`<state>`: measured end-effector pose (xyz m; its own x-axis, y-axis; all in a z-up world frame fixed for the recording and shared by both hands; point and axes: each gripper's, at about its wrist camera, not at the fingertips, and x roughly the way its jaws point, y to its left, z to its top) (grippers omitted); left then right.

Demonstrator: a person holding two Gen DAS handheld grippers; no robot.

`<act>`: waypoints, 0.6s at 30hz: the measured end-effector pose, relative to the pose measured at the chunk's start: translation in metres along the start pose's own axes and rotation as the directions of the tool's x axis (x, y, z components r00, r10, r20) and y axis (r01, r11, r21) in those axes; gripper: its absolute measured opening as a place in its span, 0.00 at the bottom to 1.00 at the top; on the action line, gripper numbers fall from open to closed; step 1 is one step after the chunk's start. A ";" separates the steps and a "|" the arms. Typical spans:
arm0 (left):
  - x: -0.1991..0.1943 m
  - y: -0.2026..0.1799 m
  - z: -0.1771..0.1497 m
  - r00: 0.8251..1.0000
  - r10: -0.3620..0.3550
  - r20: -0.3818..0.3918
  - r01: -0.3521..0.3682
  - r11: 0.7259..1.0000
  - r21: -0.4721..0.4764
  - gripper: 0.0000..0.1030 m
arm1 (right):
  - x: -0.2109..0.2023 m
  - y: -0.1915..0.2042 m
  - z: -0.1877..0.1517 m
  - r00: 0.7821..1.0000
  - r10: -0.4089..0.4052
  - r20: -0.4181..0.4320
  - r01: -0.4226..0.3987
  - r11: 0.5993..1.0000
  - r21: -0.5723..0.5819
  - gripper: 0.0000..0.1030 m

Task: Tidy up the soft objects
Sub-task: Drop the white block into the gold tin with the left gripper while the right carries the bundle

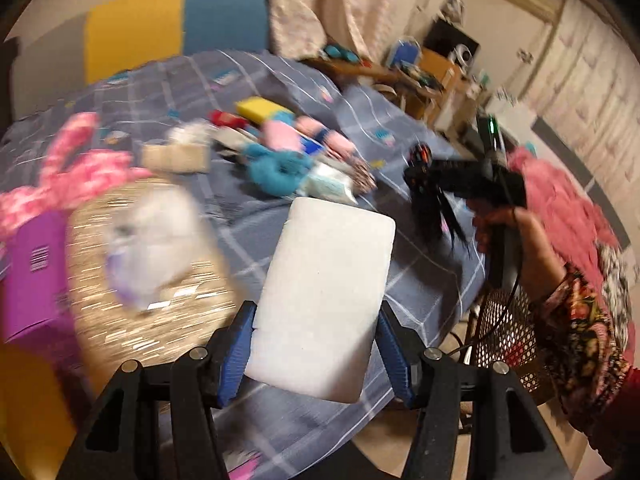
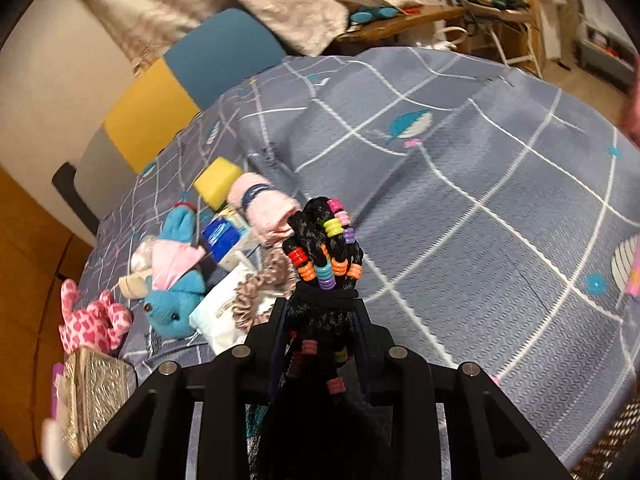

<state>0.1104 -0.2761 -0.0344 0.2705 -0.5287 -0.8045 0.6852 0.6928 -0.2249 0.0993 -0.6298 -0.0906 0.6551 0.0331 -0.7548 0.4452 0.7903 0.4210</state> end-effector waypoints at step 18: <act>-0.129 0.217 -0.089 0.915 0.400 0.052 -0.339 0.832 -0.440 0.58 | -0.026 0.058 -0.045 0.998 0.035 0.046 -0.028 0.988 -0.152 0.29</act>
<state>0.1637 -0.0140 -0.0287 0.5564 -0.2321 -0.7978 0.1803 0.9710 -0.1568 0.0804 -0.5572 -0.0697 0.6974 0.0328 -0.7159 0.3291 0.8727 0.3606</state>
